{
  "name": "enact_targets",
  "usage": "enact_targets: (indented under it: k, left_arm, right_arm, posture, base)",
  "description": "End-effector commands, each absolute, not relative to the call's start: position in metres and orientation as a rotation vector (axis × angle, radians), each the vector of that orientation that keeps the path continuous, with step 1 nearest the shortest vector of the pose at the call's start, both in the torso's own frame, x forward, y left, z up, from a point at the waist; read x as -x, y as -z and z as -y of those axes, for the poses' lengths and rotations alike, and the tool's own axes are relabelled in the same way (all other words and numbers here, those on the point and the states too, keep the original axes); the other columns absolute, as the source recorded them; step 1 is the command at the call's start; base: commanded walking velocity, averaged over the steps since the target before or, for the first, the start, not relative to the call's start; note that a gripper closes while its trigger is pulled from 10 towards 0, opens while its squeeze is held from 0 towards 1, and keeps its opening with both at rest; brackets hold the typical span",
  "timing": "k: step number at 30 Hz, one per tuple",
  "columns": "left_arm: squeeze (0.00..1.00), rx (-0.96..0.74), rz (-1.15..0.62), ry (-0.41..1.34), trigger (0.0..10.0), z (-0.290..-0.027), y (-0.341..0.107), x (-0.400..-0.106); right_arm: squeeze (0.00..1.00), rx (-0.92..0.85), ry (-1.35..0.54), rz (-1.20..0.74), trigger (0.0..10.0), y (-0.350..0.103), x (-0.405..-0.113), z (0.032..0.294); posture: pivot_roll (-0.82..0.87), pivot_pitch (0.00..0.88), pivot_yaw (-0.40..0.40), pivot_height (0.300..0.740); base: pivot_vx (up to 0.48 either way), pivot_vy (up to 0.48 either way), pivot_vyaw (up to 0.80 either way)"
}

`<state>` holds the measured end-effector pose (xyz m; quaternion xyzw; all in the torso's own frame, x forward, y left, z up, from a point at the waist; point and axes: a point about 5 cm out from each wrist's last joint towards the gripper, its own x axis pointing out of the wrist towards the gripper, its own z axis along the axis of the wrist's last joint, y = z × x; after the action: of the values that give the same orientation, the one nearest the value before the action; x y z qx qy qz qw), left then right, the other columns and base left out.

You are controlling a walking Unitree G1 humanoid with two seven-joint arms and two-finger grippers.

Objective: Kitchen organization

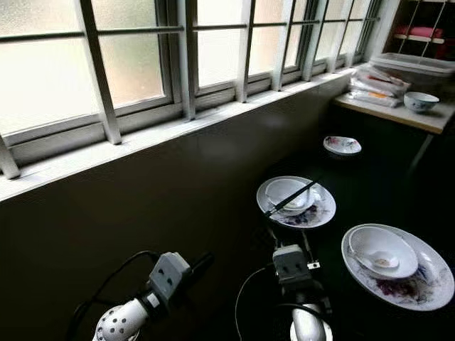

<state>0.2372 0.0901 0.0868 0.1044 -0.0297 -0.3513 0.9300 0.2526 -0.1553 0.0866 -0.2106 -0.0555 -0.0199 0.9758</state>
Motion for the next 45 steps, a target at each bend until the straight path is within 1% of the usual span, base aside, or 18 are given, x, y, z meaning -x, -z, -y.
enact_targets:
  k: [1,7,9,11,15,17,22,32,39,40,45]
  left_arm:
    - [0.0,-0.216,0.061,0.736,10.0,-0.084,-0.088,-0.237]
    - [0.0,-0.206,0.064,0.736,10.0,-0.085,-0.088,-0.237]
    - [0.0,-0.148,0.086,0.719,10.0,-0.086,-0.091,-0.238]
    - [0.0,-0.165,0.081,0.721,10.0,-0.086,-0.091,-0.238]
    - [0.0,-0.178,0.07,0.715,10.0,-0.086,-0.089,-0.24]
    - [0.0,-0.179,0.069,0.715,10.0,-0.086,-0.089,-0.24]
    - [0.0,-0.175,0.07,0.716,10.0,-0.086,-0.089,-0.24]
    - [0.0,-0.201,0.051,0.726,10.0,-0.085,-0.086,-0.24]
    - [0.0,-0.194,0.053,0.729,10.0,-0.083,-0.086,-0.24]
    - [0.0,-0.173,0.057,0.717,10.0,-0.084,-0.087,-0.241]
    - [0.0,-0.181,0.054,0.707,10.0,-0.086,-0.086,-0.242]
  right_arm:
    - [0.0,0.439,0.027,0.121,10.0,-0.089,-0.254,0.158]
    - [0.0,0.463,0.037,0.12,10.0,-0.089,-0.255,0.157]
    - [0.0,0.443,0.041,0.108,10.0,-0.087,-0.255,0.158]
    - [0.0,0.445,0.042,0.104,10.0,-0.087,-0.255,0.158]
    - [0.0,0.424,0.04,0.093,10.0,-0.086,-0.256,0.158]
    - [0.0,0.442,0.038,0.102,10.0,-0.087,-0.256,0.158]
    - [0.0,0.47,0.029,0.102,10.0,-0.086,-0.257,0.157]
    - [0.0,0.455,0.04,0.064,10.0,-0.083,-0.261,0.16]
    - [0.0,0.454,0.004,0.044,10.0,-0.082,-0.266,0.161]
    - [0.0,0.452,-0.002,0.043,10.0,-0.082,-0.268,0.161]
    - [0.0,0.452,-0.02,0.044,10.0,-0.082,-0.269,0.159]
  posture:
    - [0.03,0.0,-0.02,0.74]
    - [0.03,0.0,-0.018,0.74]
    - [0.03,0.0,-0.018,0.74]
    - [0.03,0.0,-0.017,0.74]
    - [0.03,0.0,-0.017,0.74]
    - [0.03,0.0,-0.018,0.74]
    - [0.03,0.0,-0.017,0.74]
    - [0.03,0.0,-0.016,0.74]
    - [0.02,0.0,-0.014,0.74]
    - [0.03,0.0,-0.015,0.74]
    - [0.03,0.0,-0.016,0.74]
  base:
    - [0.0,-0.48,0.0]
    - [0.0,-0.48,0.0]
    - [0.0,0.0,0.0]
    - [0.0,0.0,0.0]
    - [0.0,0.0,-0.8]
    - [0.0,0.0,-0.8]
    - [0.0,0.0,0.0]
    - [0.0,0.0,0.0]
    - [0.0,-0.433,0.0]
    - [0.0,0.0,0.0]
    - [0.0,0.0,0.0]
